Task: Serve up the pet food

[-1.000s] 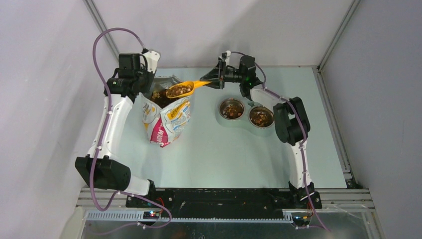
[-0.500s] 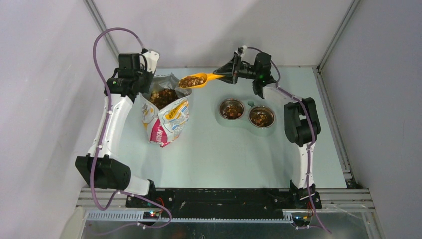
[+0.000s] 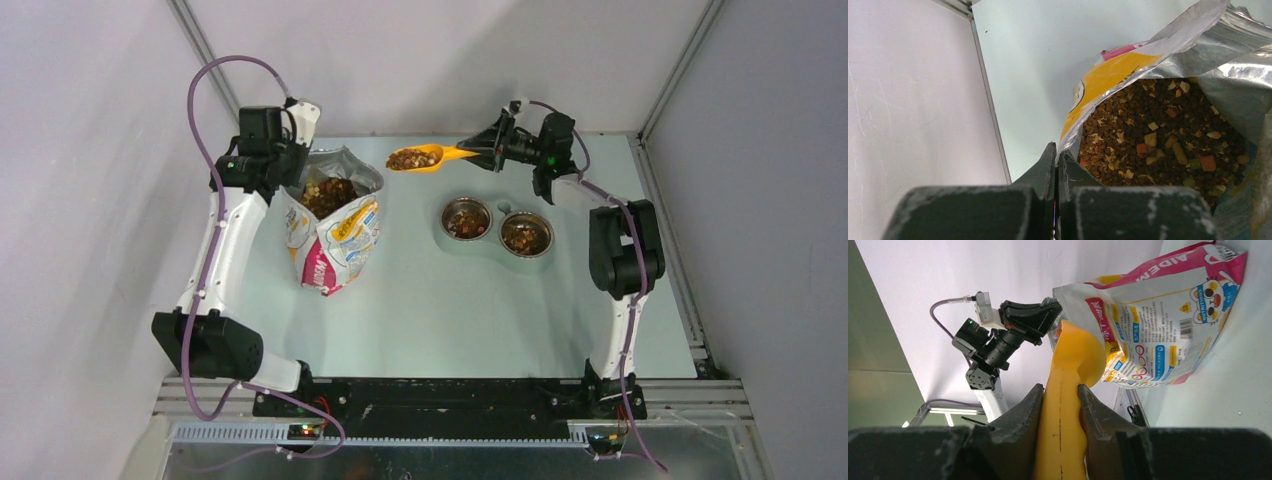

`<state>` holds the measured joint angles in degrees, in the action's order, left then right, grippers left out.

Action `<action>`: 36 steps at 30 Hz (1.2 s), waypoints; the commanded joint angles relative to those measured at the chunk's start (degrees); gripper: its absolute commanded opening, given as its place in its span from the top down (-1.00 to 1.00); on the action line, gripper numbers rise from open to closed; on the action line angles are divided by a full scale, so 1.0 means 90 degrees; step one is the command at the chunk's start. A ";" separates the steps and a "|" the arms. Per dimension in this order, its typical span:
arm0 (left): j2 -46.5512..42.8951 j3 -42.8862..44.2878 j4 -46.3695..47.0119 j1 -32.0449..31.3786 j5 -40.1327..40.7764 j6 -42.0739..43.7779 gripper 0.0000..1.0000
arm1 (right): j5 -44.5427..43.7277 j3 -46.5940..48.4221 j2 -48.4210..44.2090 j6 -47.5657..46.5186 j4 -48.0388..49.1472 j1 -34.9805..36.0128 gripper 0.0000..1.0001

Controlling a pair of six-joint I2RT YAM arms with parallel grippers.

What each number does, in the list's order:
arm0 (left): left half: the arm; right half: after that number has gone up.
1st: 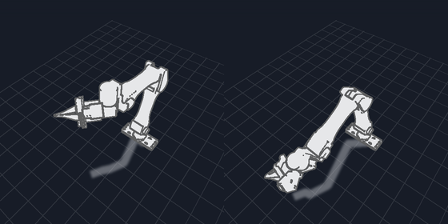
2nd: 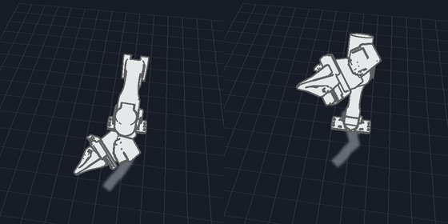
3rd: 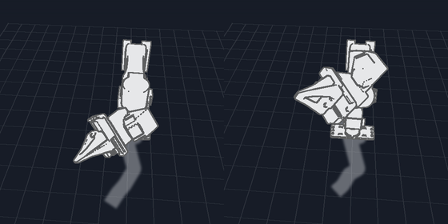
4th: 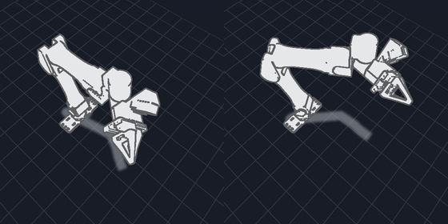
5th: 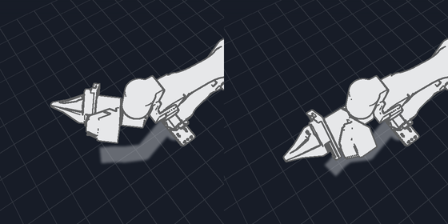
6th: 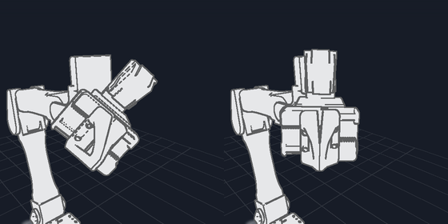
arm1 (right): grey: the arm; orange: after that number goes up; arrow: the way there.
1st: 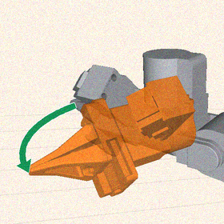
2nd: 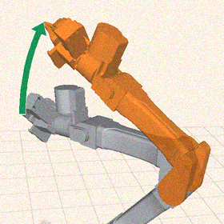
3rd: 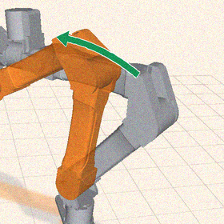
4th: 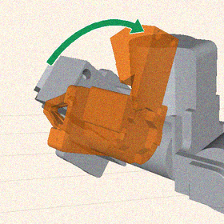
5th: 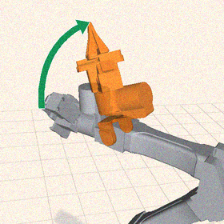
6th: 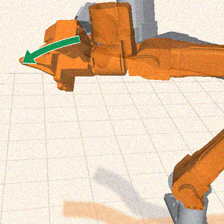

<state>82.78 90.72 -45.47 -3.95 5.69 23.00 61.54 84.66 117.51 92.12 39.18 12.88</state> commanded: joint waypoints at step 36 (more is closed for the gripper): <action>-0.0004 -0.0386 0.0596 0.0118 -0.0434 -0.0162 1.00 | -0.0150 -0.2303 -0.1471 -0.4879 -0.2713 -0.2064 1.00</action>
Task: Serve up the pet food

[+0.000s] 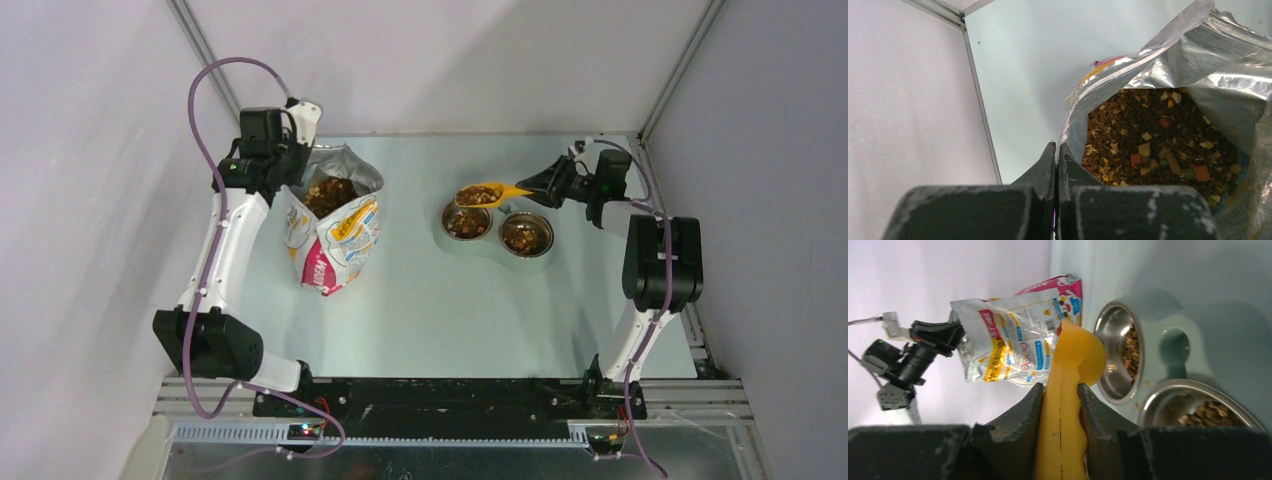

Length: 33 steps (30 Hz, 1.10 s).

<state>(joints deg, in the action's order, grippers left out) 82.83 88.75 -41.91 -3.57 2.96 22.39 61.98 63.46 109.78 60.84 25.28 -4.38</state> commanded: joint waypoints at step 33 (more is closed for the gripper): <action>-0.0061 -0.0314 0.0261 0.0075 -0.0280 -0.0081 1.00 | -0.3919 0.1037 -0.1681 -0.5113 -0.4921 0.1248 1.00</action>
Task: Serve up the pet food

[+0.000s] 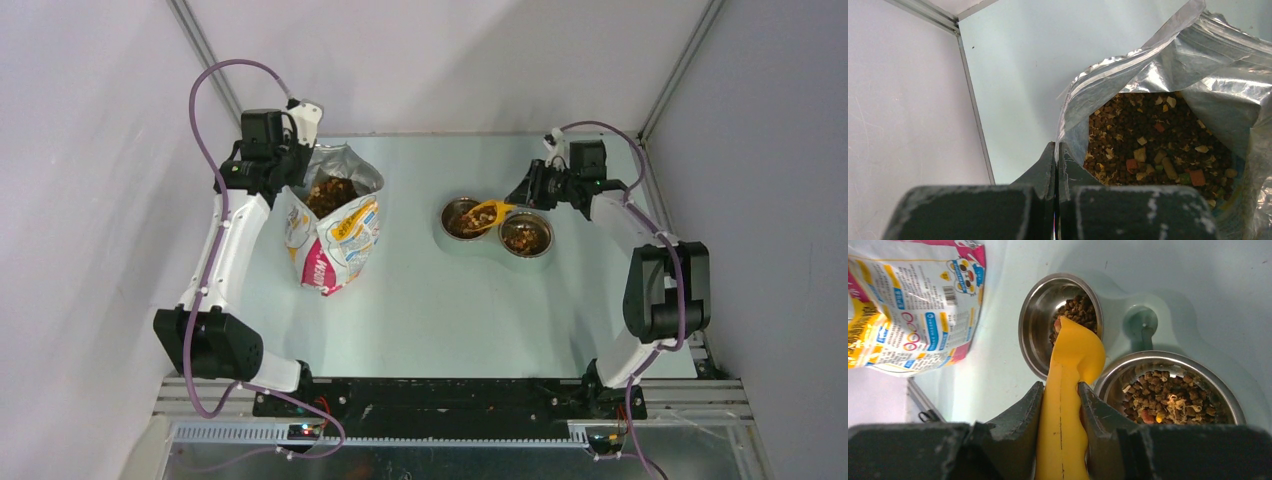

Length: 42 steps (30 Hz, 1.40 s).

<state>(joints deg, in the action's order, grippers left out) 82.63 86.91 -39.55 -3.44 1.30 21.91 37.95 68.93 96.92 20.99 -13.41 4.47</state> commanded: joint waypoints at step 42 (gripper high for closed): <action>-0.0151 -0.0184 -0.0170 0.0061 -0.0339 0.0001 1.00 | -0.3736 0.1376 -0.0548 -0.3071 -0.1425 0.2456 1.00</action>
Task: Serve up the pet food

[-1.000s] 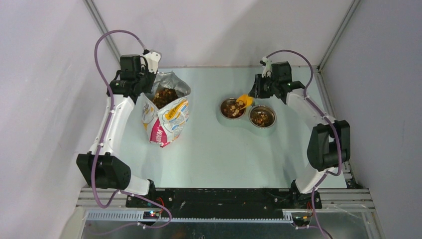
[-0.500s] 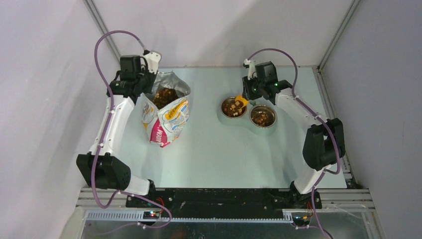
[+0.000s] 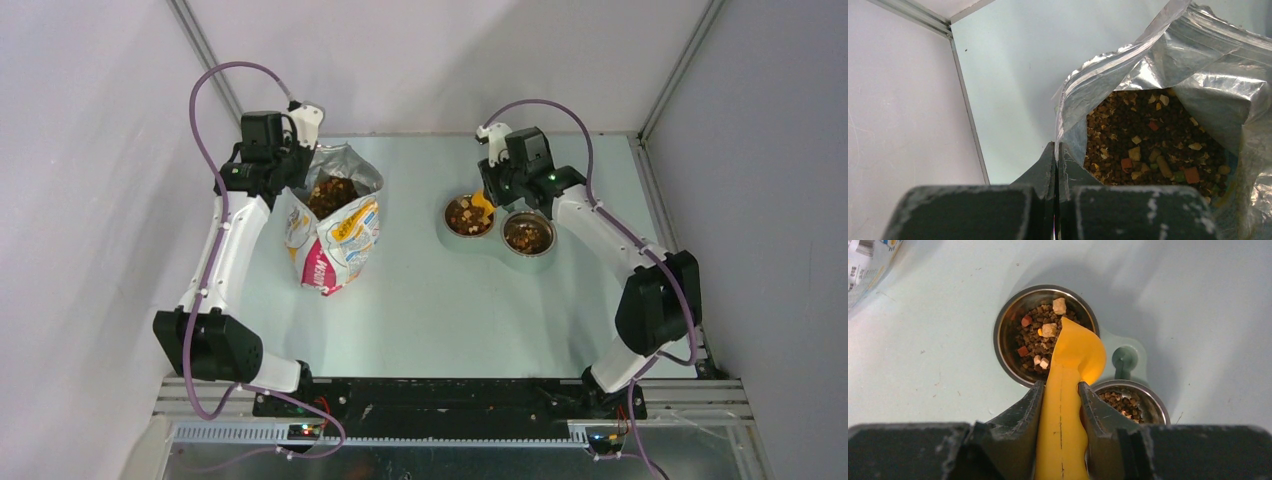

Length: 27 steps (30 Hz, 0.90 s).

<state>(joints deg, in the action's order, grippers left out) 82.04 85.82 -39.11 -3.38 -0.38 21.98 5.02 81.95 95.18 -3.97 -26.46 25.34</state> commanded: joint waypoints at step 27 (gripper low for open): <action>-0.0078 0.0188 -0.0413 0.0056 -0.0145 -0.0002 1.00 | 0.0853 0.0509 -0.0728 -0.0715 -0.0243 -0.0492 1.00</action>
<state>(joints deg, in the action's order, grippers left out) 81.78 85.82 -39.77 -3.36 -0.73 21.98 6.02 79.61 89.47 -12.29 -29.36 23.49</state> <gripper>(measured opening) 0.004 0.302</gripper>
